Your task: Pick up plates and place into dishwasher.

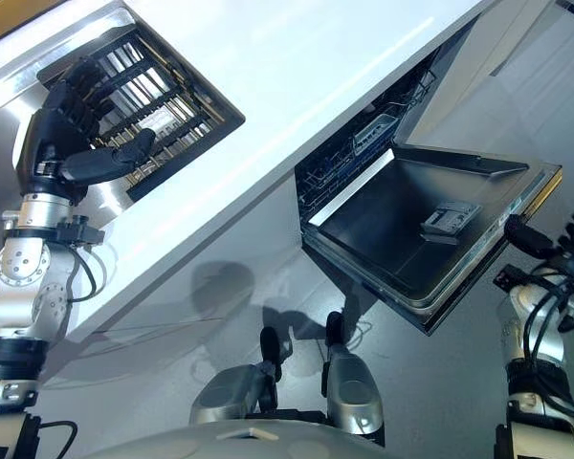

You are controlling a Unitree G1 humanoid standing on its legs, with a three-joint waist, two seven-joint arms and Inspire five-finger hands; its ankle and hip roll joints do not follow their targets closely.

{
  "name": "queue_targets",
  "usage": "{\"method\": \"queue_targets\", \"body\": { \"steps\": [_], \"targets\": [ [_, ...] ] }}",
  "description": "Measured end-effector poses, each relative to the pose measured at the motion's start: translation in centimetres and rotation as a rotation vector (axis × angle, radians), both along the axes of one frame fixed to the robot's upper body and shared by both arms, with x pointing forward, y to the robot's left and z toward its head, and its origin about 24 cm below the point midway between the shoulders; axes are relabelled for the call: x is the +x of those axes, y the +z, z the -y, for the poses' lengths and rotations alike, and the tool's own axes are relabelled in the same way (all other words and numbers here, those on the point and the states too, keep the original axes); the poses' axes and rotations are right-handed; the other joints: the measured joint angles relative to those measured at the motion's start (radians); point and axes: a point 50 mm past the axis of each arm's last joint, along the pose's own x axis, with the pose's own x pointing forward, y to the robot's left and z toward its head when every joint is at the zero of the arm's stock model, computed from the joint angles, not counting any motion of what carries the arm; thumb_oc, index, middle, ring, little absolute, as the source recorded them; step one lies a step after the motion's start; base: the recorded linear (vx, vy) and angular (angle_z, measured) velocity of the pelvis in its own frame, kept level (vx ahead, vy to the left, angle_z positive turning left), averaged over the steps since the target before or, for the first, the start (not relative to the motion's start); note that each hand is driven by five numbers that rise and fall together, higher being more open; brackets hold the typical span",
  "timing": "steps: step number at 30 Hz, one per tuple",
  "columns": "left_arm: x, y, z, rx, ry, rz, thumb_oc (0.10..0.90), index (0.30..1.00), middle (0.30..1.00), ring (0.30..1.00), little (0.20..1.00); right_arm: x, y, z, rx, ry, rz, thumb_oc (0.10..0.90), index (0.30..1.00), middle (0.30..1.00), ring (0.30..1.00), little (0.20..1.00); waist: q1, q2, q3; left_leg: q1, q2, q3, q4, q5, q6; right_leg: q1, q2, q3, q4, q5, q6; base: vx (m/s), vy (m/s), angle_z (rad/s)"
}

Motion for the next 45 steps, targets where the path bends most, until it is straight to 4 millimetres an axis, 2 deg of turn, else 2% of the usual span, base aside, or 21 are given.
{"method": "queue_targets", "body": {
  "steps": [4, 8, 12, 16, 20, 25, 29, 33, 38, 40, 45],
  "targets": [
    [-0.1, -0.9, -0.6, -0.025, 0.023, -0.035, 0.8, 0.9, 0.9, 0.9, 0.9, -0.7, -3.2, -0.3, 0.236, -0.017, 0.035, 0.8, 0.9, 0.9, 0.9, 0.9, -0.001, 0.003, -0.011, -0.011, 0.006, 0.016, 0.041, -0.028, -0.001, -0.001, -0.001, 0.0, 0.002, 0.0, 0.0, -0.05, -0.105, -0.12],
    [-0.1, -1.8, -1.4, -0.076, 0.062, -0.06, 0.8, 0.9, 0.9, 0.9, 0.9, -1.6, -6.2, -1.0, 0.431, -0.004, 0.057, 0.8, 0.9, 0.9, 0.9, 0.9, -0.011, 0.02, -0.022, -0.048, 0.008, 0.016, 0.09, -0.049, -0.003, -0.019, -0.003, -0.003, 0.007, -0.001, -0.001, -0.02, -0.111, -0.01],
    [0.0, -2.1, -1.5, -0.096, 0.081, -0.065, 0.8, 0.9, 0.9, 0.9, 0.9, -2.2, -7.6, -1.2, 0.527, -0.003, 0.091, 0.8, 0.9, 0.9, 0.9, 0.9, -0.012, 0.026, -0.024, -0.052, 0.01, 0.012, 0.107, -0.057, -0.003, -0.019, -0.003, -0.013, 0.012, -0.001, -0.004, -0.01, -0.096, -0.02],
    [0.3, -1.4, -1.5, -0.114, 0.093, -0.023, 0.8, 0.9, 0.9, 0.9, 0.9, -2.4, -8.4, -1.2, 0.626, 0.007, 0.178, 0.8, 0.9, 0.9, 0.9, 0.9, -0.016, 0.039, -0.017, -0.118, 0.011, -0.002, 0.165, -0.07, 0.001, -0.073, -0.011, -0.037, 0.057, -0.008, -0.011, -0.05, -0.068, 0.08],
    [0.6, -0.7, -1.2, -0.119, 0.088, 0.012, 0.8, 0.9, 0.9, 0.9, 0.9, -2.3, -8.7, -1.1, 0.689, 0.01, 0.242, 0.8, 0.9, 0.9, 0.9, 0.9, -0.019, 0.071, 0.008, -0.181, 0.01, -0.026, 0.221, -0.08, 0.001, -0.132, -0.022, -0.054, 0.127, -0.031, -0.014, -0.04, -0.034, 0.16],
    [0.9, 0.8, -1.1, -0.136, 0.103, 0.087, 0.8, 0.9, 0.9, 0.9, 0.9, -2.2, -8.1, -0.2, 0.722, -0.005, 0.377, 0.8, 0.9, 0.9, 0.9, 0.9, -0.011, 0.13, 0.073, -0.288, 0.007, -0.039, 0.322, -0.108, 0.001, -0.266, -0.046, -0.055, 0.308, -0.11, -0.02, -0.04, 0.001, 0.11],
    [1.2, 2.4, -0.9, -0.125, 0.096, 0.144, 0.8, 0.9, 0.9, 0.9, 0.9, -2.1, -7.3, 0.4, 0.699, 0.053, 0.428, 0.8, 0.9, 0.9, 0.9, 0.9, -0.011, 0.133, 0.076, -0.375, 0.002, -0.061, 0.41, -0.134, -0.002, -0.364, -0.061, -0.057, 0.437, -0.164, -0.031, 0.0, -0.002, 0.09],
    [1.1, 3.2, -1.0, -0.109, 0.106, 0.161, 0.8, 0.9, 0.9, 0.9, 0.9, -2.0, -6.9, 0.5, 0.691, 0.12, 0.471, 0.8, 0.9, 0.9, 0.9, 0.9, -0.011, 0.135, 0.077, -0.426, -0.01, -0.089, 0.452, -0.14, -0.01, -0.428, -0.072, -0.057, 0.51, -0.195, -0.043, 0.01, 0.009, 0.05],
    [0.9, 3.7, -1.1, -0.11, 0.107, 0.177, 0.8, 0.9, 0.9, 0.9, 0.9, -1.8, -6.7, -0.1, 0.721, 0.256, 0.55, 0.8, 0.9, 0.9, 0.9, 0.9, -0.009, 0.137, 0.079, -0.466, -0.011, -0.114, 0.474, -0.141, -0.017, -0.469, -0.07, -0.059, 0.542, -0.203, -0.054, 0.0, 0.0, 0.0],
    [0.7, 3.7, -1.2, -0.112, 0.111, 0.183, 0.8, 0.9, 0.9, 0.9, 0.9, -1.6, -6.4, -0.9, 0.723, 0.371, 0.584, 0.8, 0.9, 0.9, 0.9, 0.9, -0.009, 0.137, 0.079, -0.471, -0.014, -0.128, 0.474, -0.139, -0.022, -0.472, -0.066, -0.06, 0.541, -0.203, -0.054, 0.0, -0.014, -0.04],
    [0.0, 4.0, -2.3, -0.118, 0.149, 0.203, 0.8, 0.9, 0.9, 0.9, 0.9, -2.5, -6.0, -1.6, 0.733, 0.521, 0.655, 0.8, 0.9, 0.9, 0.9, 0.9, -0.001, 0.136, 0.079, -0.492, -0.006, -0.15, 0.474, -0.137, -0.037, -0.49, -0.05, -0.067, 0.535, -0.202, -0.054, 0.0, -0.023, -0.06]
  ]
}}
